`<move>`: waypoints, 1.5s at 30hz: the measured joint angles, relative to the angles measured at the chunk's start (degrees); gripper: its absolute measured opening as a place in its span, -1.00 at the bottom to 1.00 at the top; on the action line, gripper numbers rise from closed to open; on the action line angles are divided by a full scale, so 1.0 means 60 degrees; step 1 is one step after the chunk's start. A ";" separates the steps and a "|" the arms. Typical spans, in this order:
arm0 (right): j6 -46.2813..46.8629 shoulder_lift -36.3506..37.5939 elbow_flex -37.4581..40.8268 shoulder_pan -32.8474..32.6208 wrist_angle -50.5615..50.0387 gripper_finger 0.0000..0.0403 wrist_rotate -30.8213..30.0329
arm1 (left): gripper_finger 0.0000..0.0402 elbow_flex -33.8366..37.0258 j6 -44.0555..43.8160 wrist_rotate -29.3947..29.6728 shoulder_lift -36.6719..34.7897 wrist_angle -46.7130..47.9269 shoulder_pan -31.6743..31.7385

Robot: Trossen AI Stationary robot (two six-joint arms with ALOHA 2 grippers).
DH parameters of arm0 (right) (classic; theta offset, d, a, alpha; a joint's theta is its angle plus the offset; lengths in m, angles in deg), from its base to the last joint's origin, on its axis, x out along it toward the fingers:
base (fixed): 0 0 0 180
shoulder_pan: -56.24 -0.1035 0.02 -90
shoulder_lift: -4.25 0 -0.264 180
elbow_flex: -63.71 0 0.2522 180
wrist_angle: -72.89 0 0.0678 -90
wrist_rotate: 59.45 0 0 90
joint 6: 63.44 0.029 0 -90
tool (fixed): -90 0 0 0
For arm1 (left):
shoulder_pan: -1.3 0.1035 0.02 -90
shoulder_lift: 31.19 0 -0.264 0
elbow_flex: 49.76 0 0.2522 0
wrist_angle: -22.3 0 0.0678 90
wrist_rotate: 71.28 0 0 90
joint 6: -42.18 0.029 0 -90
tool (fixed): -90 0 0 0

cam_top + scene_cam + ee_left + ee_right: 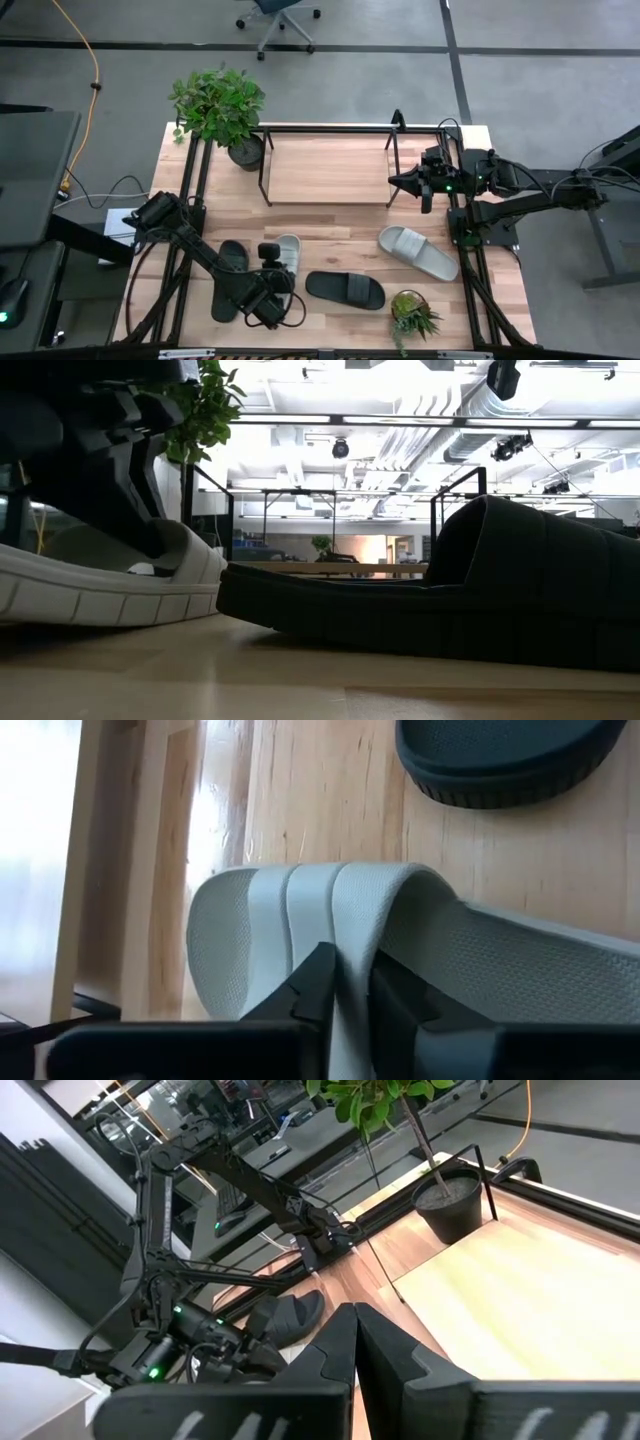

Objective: Pick and place slides into the shelf
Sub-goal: Put the left gray slipper on the shelf

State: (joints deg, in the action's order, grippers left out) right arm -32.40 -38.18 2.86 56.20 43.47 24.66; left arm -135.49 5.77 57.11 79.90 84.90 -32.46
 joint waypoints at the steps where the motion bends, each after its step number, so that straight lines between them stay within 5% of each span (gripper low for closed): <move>1: 0.0000 0.0000 0.0000 0.0001 -0.0003 -1.00 0.0000 | -0.87 -0.0067 0.0002 -0.0011 0.0000 0.0077 0.0004; 31: -0.0004 0.0000 0.0000 0.0001 -0.0025 -1.00 0.0000 | -0.96 -0.2215 0.0025 0.0392 0.0011 0.2373 0.0000; 45: -0.0004 0.0000 0.0000 0.0000 -0.0025 -1.00 0.0000 | -0.97 -0.3713 0.0078 0.1964 0.0011 0.4506 0.0087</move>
State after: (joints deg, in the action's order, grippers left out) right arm -32.42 -38.18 2.86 56.20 43.31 24.66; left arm -157.77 6.23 68.90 79.96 111.93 -31.94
